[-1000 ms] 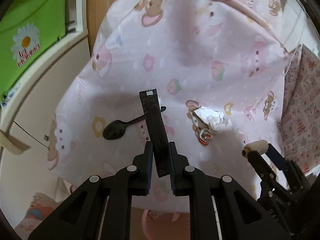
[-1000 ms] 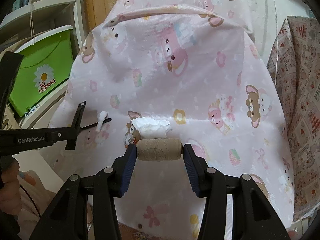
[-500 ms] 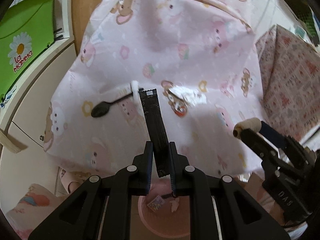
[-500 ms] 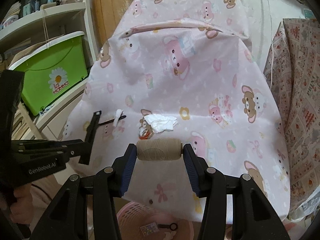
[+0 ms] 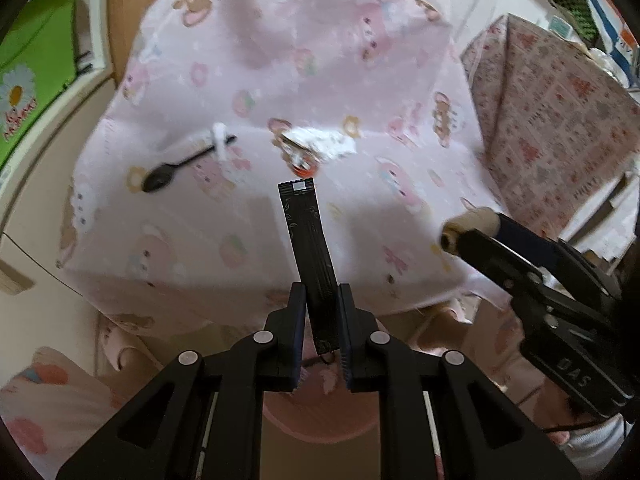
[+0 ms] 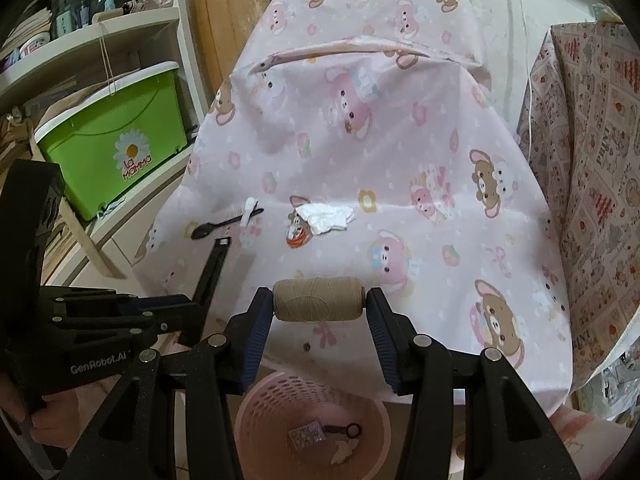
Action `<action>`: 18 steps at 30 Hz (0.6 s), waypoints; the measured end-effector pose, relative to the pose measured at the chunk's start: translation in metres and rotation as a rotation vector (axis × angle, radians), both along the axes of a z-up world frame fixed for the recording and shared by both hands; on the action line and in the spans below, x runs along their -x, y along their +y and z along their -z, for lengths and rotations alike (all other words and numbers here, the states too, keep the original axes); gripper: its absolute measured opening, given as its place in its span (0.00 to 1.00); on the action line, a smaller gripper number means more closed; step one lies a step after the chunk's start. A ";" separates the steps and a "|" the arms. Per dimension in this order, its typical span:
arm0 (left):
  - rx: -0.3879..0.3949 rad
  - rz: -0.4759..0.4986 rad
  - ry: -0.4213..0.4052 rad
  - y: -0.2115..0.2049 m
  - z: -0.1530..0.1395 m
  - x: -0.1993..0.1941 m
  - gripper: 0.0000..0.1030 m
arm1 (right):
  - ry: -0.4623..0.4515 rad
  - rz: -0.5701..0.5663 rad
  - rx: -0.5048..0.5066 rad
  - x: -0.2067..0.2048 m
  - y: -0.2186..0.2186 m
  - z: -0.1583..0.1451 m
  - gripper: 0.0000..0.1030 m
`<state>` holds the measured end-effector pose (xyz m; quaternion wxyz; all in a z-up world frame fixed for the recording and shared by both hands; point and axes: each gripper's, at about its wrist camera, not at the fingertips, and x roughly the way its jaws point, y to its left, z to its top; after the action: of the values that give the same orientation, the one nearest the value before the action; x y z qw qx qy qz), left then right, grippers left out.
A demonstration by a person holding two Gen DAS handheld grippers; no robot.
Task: Collect trash
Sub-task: 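Carry the spool and strap down over the pink basket with both tools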
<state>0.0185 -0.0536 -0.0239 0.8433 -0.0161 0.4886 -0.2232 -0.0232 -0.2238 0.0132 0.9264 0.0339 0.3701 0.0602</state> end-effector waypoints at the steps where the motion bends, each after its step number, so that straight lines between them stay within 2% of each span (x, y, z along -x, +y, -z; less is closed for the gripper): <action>1: 0.012 0.010 0.016 0.000 0.002 0.002 0.14 | 0.002 0.003 0.002 0.002 0.000 0.001 0.49; 3: 0.024 0.031 0.046 -0.001 0.007 0.005 0.14 | 0.015 0.024 0.014 0.006 0.000 0.004 0.49; 8: 0.000 0.074 0.069 -0.010 0.016 0.013 0.14 | 0.067 -0.010 0.001 0.010 0.003 0.014 0.49; 13: -0.037 0.100 0.115 -0.016 0.032 0.017 0.14 | 0.076 0.010 0.059 0.011 0.007 0.019 0.49; 18: -0.087 0.107 0.155 -0.018 0.047 0.017 0.14 | 0.117 -0.019 0.042 0.011 0.009 0.029 0.49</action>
<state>0.0012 -0.0718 -0.0711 0.7898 0.0295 0.5617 -0.2445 -0.0346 -0.2146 -0.0156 0.9030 0.0145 0.4253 0.0594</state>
